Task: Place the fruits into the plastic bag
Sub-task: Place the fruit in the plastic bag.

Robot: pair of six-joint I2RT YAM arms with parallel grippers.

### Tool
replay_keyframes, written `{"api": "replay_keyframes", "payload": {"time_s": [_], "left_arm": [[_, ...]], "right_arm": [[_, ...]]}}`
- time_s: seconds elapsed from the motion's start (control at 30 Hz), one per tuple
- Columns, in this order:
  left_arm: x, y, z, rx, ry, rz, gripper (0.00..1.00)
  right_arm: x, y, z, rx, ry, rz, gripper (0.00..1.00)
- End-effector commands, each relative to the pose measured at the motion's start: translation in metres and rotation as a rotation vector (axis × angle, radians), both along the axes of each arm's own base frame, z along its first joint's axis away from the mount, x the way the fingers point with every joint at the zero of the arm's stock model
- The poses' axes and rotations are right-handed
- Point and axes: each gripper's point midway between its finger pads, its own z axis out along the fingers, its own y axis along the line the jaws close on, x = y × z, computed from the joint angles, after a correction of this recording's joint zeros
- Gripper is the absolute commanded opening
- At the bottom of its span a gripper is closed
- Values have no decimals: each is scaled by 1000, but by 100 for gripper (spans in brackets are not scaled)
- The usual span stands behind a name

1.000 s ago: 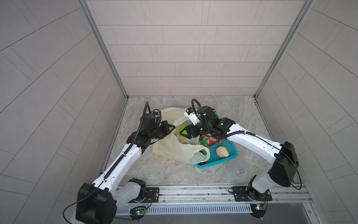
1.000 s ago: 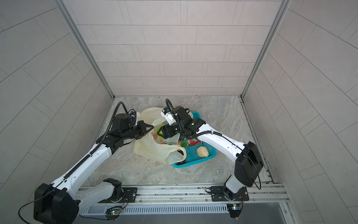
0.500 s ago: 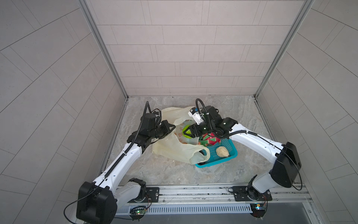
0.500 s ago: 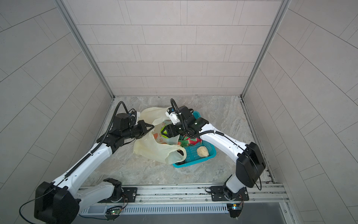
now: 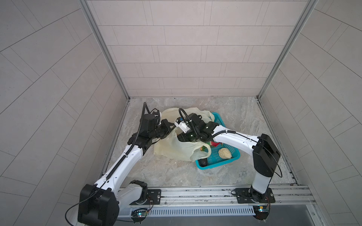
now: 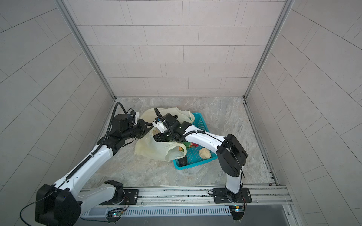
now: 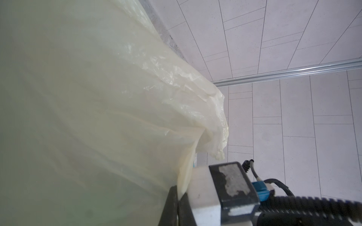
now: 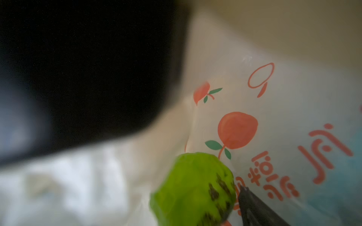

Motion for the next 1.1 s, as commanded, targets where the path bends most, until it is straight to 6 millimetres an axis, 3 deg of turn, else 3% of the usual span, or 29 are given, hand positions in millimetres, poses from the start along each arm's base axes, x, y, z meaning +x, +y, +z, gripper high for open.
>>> {"api": "replay_keyframes", "payload": {"time_s": [0.0, 0.17, 0.37, 0.57, 0.73, 0.83, 0.9, 1.0, 1.07], "left_arm": [[-2, -2, 17, -22, -66, -19, 0], [-4, 0, 14, 9, -66, -24, 0], [-5, 3, 3, 75, -58, -36, 0], [0, 4, -2, 87, -54, -28, 0], [8, 5, -3, 103, -56, -10, 0], [11, 8, -7, 131, -34, -3, 0], [11, 8, -8, 152, -30, -7, 0], [12, 12, -9, 188, -32, 4, 0], [12, 15, -9, 205, -32, 14, 0]], "right_arm": [[2, -14, -20, -94, 14, -41, 99], [6, -29, -8, -97, 3, -71, 99], [5, -51, 43, -34, -100, -58, 99], [9, -99, 86, 28, -184, -147, 99], [17, -159, 111, 69, -218, -363, 99], [23, -215, 103, 56, -200, -596, 99], [21, -254, 84, 17, -163, -768, 98], [8, -289, 47, -54, -107, -889, 97], [-2, -302, 24, -136, -69, -910, 96]]}}
